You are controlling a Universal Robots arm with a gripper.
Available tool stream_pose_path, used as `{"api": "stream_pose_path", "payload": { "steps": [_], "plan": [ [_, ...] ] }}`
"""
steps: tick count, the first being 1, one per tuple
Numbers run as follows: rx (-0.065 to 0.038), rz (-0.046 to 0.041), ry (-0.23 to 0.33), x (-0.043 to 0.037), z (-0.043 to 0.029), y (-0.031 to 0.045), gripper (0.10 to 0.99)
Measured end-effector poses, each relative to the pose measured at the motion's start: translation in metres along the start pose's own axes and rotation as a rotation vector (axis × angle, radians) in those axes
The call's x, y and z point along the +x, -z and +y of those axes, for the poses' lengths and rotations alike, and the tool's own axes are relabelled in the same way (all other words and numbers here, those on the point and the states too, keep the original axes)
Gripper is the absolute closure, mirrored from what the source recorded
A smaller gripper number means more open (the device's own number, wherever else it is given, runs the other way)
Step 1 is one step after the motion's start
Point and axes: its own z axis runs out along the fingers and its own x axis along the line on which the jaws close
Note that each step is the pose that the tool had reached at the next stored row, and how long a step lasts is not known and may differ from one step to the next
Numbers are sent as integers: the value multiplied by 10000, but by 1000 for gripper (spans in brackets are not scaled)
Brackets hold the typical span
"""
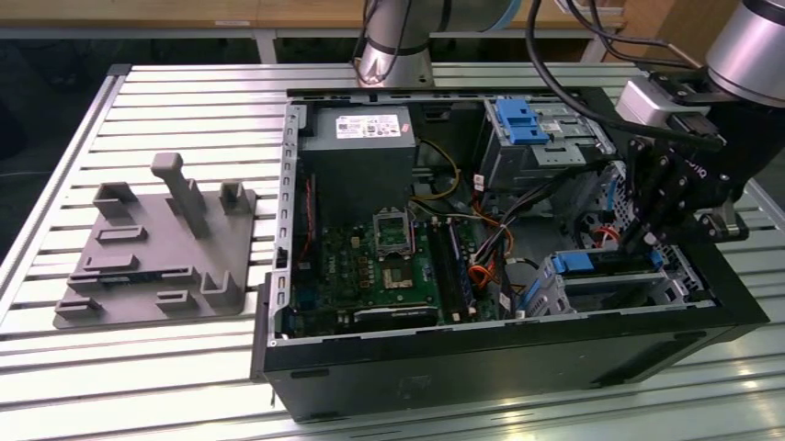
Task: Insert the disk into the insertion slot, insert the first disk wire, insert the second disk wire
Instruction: 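Insert the first disk wire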
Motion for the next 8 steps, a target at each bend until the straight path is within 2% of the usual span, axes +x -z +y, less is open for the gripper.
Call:
{"api": "stream_pose_path", "payload": {
  "steps": [8],
  "plan": [
    [0, 0, -1, 2, 0, -24, 922]
  ]
}}
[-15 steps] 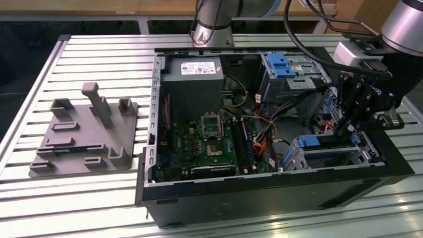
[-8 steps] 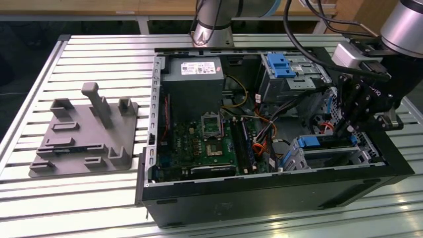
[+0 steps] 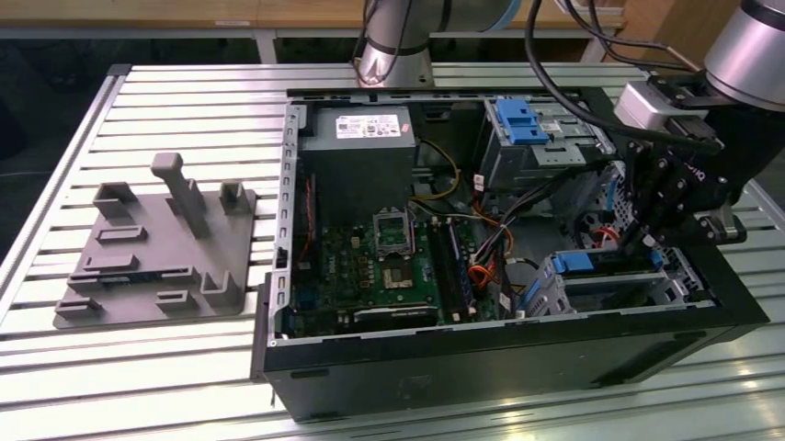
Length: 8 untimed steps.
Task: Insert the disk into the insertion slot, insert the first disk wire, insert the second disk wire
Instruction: 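Insert the first disk wire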
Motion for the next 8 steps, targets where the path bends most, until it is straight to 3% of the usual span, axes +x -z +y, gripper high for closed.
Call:
{"api": "stream_pose_path", "payload": {
  "steps": [8],
  "plan": [
    [1, 7, 1, 6, -1, -41, 922]
  ]
}}
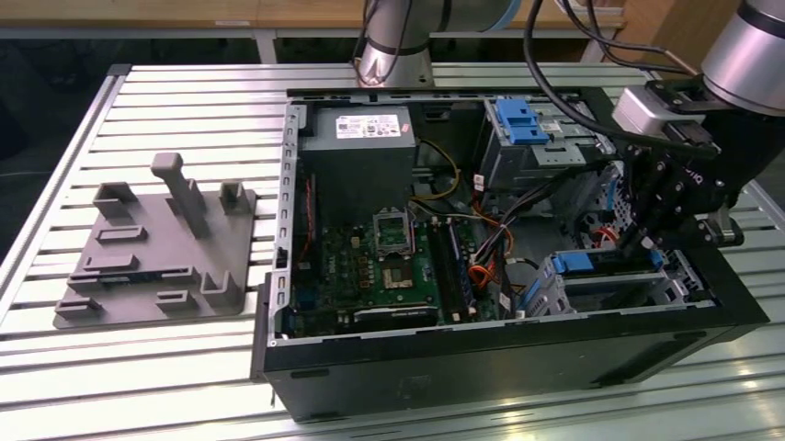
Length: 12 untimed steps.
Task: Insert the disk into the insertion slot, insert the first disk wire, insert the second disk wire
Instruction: 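Insert the first disk wire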
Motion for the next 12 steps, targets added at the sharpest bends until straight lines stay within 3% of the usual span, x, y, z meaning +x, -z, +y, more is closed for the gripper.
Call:
{"api": "stream_pose_path", "payload": {
  "steps": [4, 7, 12],
  "plan": [
    [-2, -17, -1, 2, 1, 19, 855],
    [-1, -14, -1, 10, 2, 122, 729],
    [-1, -14, -1, 26, 4, 329, 729]
  ]
}}
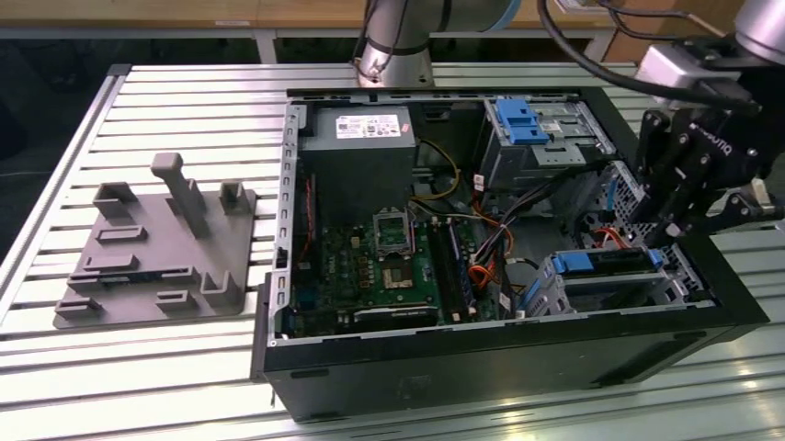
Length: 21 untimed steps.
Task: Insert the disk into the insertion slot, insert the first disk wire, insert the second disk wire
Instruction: 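Insert the first disk wire, then insert the second disk wire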
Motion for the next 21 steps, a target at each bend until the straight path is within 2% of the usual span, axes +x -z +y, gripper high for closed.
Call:
{"api": "stream_pose_path", "payload": {
  "steps": [4, 21],
  "plan": [
    [0, 2, 0, 12, -2, 164, 729],
    [8, 1, 107, 13, -4, 170, 729]
  ]
}}
